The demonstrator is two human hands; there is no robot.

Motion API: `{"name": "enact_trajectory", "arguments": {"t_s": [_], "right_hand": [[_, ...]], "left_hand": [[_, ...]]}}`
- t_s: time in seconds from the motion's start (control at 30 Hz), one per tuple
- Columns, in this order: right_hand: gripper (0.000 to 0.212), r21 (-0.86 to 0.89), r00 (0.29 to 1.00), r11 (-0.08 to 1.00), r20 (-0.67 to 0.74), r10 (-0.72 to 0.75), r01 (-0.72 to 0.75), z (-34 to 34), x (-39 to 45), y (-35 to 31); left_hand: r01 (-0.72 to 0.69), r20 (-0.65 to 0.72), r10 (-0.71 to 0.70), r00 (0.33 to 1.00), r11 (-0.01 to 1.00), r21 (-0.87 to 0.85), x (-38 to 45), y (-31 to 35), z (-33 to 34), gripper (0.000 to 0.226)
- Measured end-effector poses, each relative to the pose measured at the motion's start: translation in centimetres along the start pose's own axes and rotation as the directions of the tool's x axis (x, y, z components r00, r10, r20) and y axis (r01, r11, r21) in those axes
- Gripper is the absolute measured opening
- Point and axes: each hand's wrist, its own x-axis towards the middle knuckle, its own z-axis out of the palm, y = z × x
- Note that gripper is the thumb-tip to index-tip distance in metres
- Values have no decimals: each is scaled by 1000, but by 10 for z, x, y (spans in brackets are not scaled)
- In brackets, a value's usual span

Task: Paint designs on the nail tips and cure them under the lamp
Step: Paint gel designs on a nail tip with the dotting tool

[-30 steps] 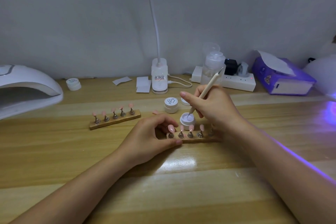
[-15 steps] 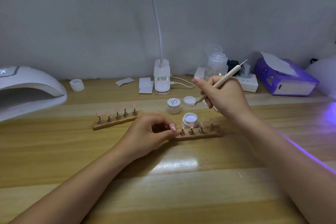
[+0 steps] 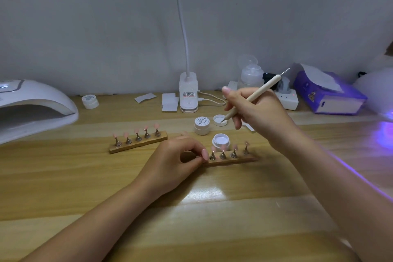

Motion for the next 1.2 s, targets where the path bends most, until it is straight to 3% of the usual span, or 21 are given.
{"name": "enact_trajectory", "arguments": {"t_s": [0.13,0.27,0.37,0.47,0.63,0.93,1.07,1.2], "right_hand": [[30,98,1000,995,16,-9,7,2,-13,-8],[20,218,995,976,-98,9,13,3,-31,-1],[13,214,986,975,-163,-25,60,8,-47,12],[15,234,987,967,-145,-66,99,12,-60,19],[18,268,990,958,-123,-73,104,18,-67,20],[39,256,986,966,-165,10,34,22,-71,19],[41,277,989,953,-120,-89,120,25,-73,20],[45,205,985,971,-139,-99,127,24,-70,29]], "left_hand": [[-116,-42,119,992,991,66,-1,4,-1,19],[-203,-113,187,976,968,-147,-4,16,0,9],[-105,37,121,992,947,-303,-9,24,8,8],[-1,125,33,992,968,-250,-8,20,13,16],[60,105,-33,994,964,-259,-6,16,16,3],[61,105,-33,994,958,-278,-7,13,17,9],[60,115,-31,993,964,-257,-7,13,17,8],[51,113,-22,993,964,-261,-6,13,17,10]]}}
